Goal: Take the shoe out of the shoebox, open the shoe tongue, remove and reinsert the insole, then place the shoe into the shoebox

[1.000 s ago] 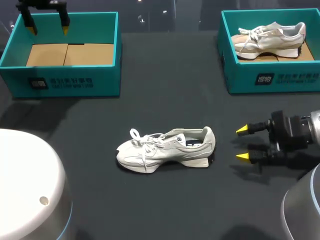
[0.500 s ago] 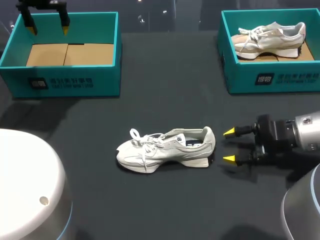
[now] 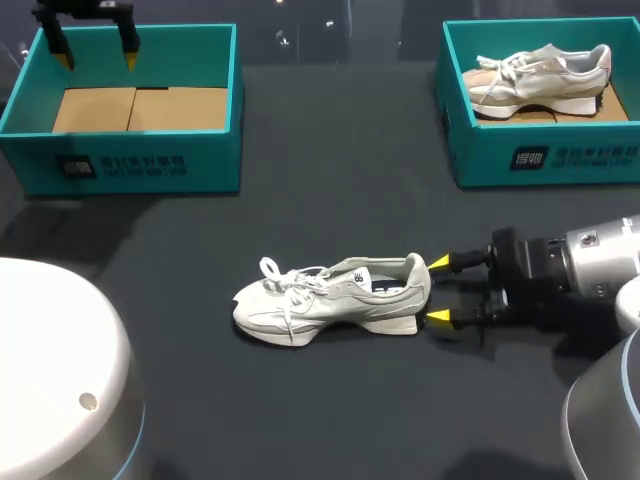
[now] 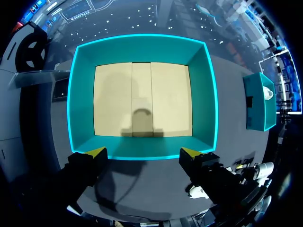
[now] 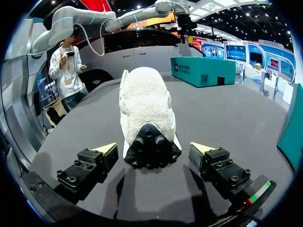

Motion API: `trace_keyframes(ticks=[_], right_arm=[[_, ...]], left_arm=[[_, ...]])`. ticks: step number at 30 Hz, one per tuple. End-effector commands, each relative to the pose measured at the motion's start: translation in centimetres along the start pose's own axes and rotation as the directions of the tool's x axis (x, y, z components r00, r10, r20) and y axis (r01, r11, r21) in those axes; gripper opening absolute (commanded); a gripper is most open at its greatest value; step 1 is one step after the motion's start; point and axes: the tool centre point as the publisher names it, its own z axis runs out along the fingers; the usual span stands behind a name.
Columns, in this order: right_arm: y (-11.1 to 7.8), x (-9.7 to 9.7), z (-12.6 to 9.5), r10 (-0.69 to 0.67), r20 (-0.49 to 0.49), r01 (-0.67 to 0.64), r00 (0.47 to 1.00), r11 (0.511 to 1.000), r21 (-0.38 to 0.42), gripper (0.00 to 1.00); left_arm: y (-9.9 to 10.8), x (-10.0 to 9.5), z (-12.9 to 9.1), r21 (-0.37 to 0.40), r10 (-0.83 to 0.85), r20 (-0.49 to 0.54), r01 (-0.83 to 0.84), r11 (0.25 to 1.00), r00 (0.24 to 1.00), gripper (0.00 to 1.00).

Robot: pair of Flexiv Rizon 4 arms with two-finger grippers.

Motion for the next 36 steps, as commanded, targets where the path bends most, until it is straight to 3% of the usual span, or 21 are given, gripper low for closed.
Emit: trace_keyframes(ticks=[1,36], right_arm=[[0.2,0.2,0.8,-0.003,0.006,0.003,1.0,1.0,-0.005,1.0],[1.5,0.5,5.6,-0.052,-0.026,0.051,0.998,0.998,-0.045,1.0]], left_arm=[[0.0,0.0,0.0,-0.001,0.0,0.001,0.0,1.0,1.0,1.0],[0.0,0.0,0.0,-0.001,0.0,0.001,0.0,1.0,1.0,1.0]])
